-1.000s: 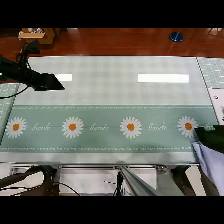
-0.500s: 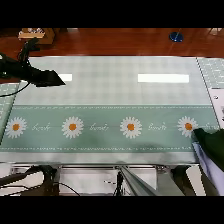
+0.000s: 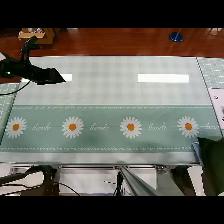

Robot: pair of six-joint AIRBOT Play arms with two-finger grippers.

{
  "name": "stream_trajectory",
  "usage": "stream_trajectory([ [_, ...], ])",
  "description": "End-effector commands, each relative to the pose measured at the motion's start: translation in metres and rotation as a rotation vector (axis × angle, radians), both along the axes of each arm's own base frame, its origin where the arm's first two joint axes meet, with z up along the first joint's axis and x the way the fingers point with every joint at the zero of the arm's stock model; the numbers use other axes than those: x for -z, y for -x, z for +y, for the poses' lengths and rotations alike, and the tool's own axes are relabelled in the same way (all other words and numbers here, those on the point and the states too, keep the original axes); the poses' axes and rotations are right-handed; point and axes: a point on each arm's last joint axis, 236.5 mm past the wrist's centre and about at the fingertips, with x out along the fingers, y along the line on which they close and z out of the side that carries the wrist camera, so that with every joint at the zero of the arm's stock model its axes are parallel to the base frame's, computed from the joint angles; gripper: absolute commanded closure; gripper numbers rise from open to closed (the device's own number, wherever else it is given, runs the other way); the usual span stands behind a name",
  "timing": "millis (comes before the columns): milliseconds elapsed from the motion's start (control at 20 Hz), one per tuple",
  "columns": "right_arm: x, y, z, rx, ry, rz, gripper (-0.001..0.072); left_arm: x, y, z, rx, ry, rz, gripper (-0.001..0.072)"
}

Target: Fold the shirts.

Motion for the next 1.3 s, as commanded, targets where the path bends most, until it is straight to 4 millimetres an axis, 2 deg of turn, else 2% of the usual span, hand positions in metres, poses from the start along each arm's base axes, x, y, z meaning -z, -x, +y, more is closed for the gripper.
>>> stream_trajectory([
  [0, 0.01, -0.008, -0.03, -0.063, 0.104, -0.074, 0.0141, -0.001, -0.005, 0.002, -0.012, -0.002, -0.017, 0.0095],
  [50, 0.019, -0.038, -0.046, -0.129, 0.146, -0.187, 0.0209, -0.001, -0.005, 0.002, -0.013, -0.002, -0.017, 0.0091],
  [100, 0.028, -0.093, -0.063, -0.231, 0.192, -0.379, 0.023, -0.001, -0.005, 0.002, -0.013, -0.003, -0.017, 0.0085],
  [150, 0.029, -0.164, -0.07, -0.353, 0.219, -0.609, 0.023, -0.001, -0.005, 0.002, 0.003, -0.009, -0.028, 0.0085],
  [200, 0.018, -0.245, -0.064, -0.478, 0.227, -0.868, 0.0229, -0.001, -0.008, 0.002, 0.03, -0.026, -0.06, 0.0085],
  [250, 0.004, -0.311, -0.047, -0.546, 0.205, -1.072, 0.023, 0.0, -0.012, 0.001, 0.051, -0.041, -0.09, 0.0085],
  [300, -0.004, -0.365, -0.017, -0.605, 0.119, -1.211, 0.023, 0.004, -0.014, 0.0, 0.057, -0.05, -0.105, 0.0086],
  [350, 0.0, -0.402, 0.021, -0.682, -0.017, -1.257, 0.023, 0.011, -0.013, -0.003, 0.065, -0.066, -0.099, 0.0088],
  [400, 0.009, -0.425, 0.058, -0.771, -0.146, -1.237, 0.023, 0.018, -0.006, -0.007, 0.088, -0.087, -0.071, 0.011],
  [500, 0.029, -0.451, 0.128, -0.96, -0.361, -1.138, 0.023, 0.029, 0.015, -0.016, 0.109, -0.147, 0.022, 0.0225],
  [550, 0.035, -0.459, 0.157, -1.053, -0.435, -1.085, 0.0239, 0.033, 0.022, -0.019, 0.107, -0.195, 0.052, 0.0234],
  [600, 0.037, -0.465, 0.18, -1.133, -0.481, -1.043, 0.0287, 0.034, 0.025, -0.021, 0.095, -0.241, 0.064, 0.0234],
  [700, 0.031, -0.479, 0.211, -1.258, -0.501, -1.005, 0.0283, 0.035, 0.029, -0.025, 0.093, -0.343, 0.062, 0.0227],
  [750, 0.026, -0.485, 0.218, -1.293, -0.485, -0.997, 0.0187, 0.035, 0.033, -0.034, 0.127, -0.364, 0.06, 0.0038],
  [800, 0.021, -0.488, 0.219, -1.313, -0.461, -0.988, 0.0099, 0.036, 0.036, -0.043, 0.149, -0.367, 0.061, -0.0013],
  [900, 0.017, -0.488, 0.214, -1.363, -0.425, -0.944, 0.0096, 0.037, 0.044, -0.052, 0.175, -0.372, 0.076, -0.0013],
  [1000, 0.02, -0.482, 0.201, -1.381, -0.4, -0.879, 0.0095, 0.037, 0.044, -0.054, 0.142, -0.362, 0.09, -0.0013],
  [1100, 0.022, -0.478, 0.189, -1.401, -0.368, -0.824, 0.0095, 0.037, 0.043, -0.05, 0.125, -0.372, 0.093, -0.0013],
  [1250, 0.021, -0.481, 0.184, -1.412, -0.343, -0.818, 0.0095, 0.032, 0.034, -0.036, 0.044, -0.417, 0.082, -0.0013],
])
